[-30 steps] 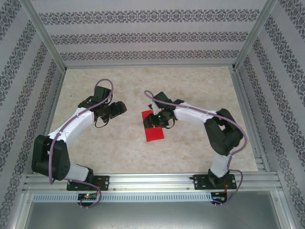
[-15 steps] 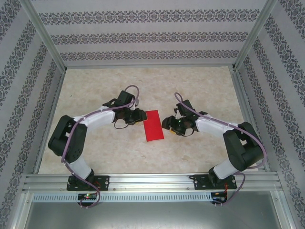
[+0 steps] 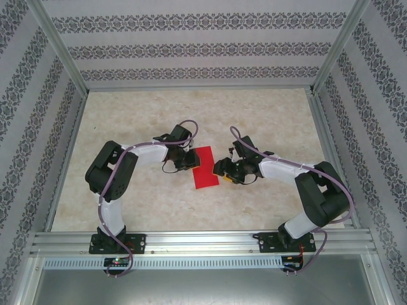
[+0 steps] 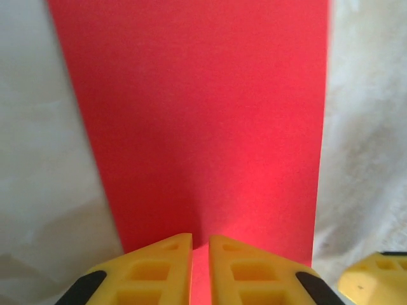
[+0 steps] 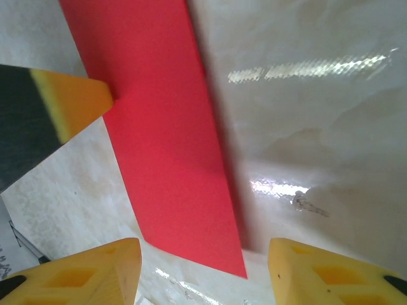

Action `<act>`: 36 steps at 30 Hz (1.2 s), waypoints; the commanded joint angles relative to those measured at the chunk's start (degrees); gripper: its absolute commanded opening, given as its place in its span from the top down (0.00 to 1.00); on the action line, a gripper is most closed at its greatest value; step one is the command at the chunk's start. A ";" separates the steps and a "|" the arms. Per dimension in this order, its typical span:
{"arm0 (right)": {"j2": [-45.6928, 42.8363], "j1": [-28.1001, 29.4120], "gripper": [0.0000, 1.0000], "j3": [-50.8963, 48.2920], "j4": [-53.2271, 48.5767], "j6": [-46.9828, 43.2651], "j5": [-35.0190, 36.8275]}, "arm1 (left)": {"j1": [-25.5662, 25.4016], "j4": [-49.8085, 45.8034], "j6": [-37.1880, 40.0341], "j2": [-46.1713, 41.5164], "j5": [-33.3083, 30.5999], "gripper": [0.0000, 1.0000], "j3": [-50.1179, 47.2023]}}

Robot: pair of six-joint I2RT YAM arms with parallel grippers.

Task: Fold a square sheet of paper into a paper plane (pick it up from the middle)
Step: Third fold the triangle at the center of the table.

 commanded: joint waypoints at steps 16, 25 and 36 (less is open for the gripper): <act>3.53 3.37 0.46 0.96 -0.52 -1.73 -2.70 | -0.40 -4.92 -0.03 3.21 -4.03 0.86 1.82; 3.93 3.99 0.47 0.69 2.07 -0.60 -3.75 | -0.40 -4.92 -0.18 3.30 -3.90 0.86 1.67; -0.20 2.28 0.60 -2.58 8.89 4.75 -3.25 | -0.40 -5.27 -0.09 3.38 -3.88 0.86 1.69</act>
